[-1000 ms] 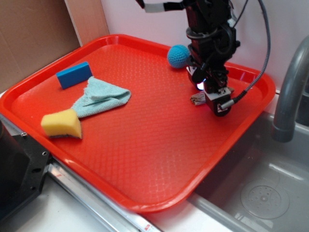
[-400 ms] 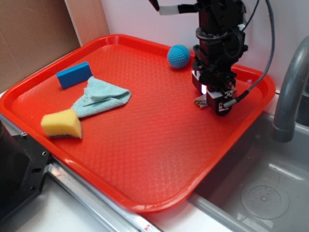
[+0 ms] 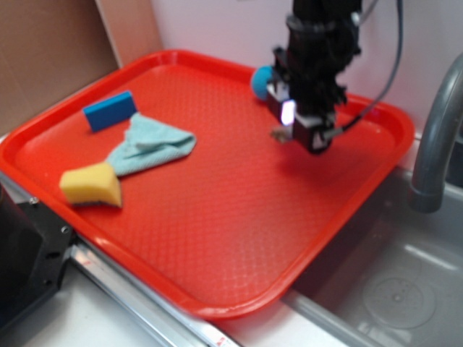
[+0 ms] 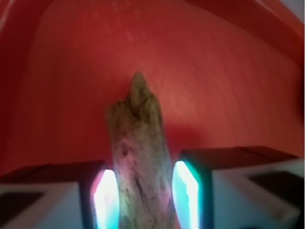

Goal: Grab the wood chip.

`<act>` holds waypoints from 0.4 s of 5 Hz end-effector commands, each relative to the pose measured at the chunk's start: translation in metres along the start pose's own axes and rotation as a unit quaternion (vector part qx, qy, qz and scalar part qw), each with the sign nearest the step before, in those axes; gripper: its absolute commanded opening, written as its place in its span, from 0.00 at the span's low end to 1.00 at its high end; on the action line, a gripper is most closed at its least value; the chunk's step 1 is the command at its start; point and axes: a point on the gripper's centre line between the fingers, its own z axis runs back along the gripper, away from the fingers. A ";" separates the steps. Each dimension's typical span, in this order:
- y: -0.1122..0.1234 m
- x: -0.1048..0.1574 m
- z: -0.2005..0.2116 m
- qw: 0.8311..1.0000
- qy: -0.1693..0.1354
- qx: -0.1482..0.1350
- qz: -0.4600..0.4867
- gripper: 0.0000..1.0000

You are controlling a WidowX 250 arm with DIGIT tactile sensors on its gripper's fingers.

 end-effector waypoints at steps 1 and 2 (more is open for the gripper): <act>0.010 -0.055 0.084 0.996 -0.061 -0.021 0.068 0.00; 0.018 -0.087 0.096 0.992 -0.068 -0.024 0.101 0.00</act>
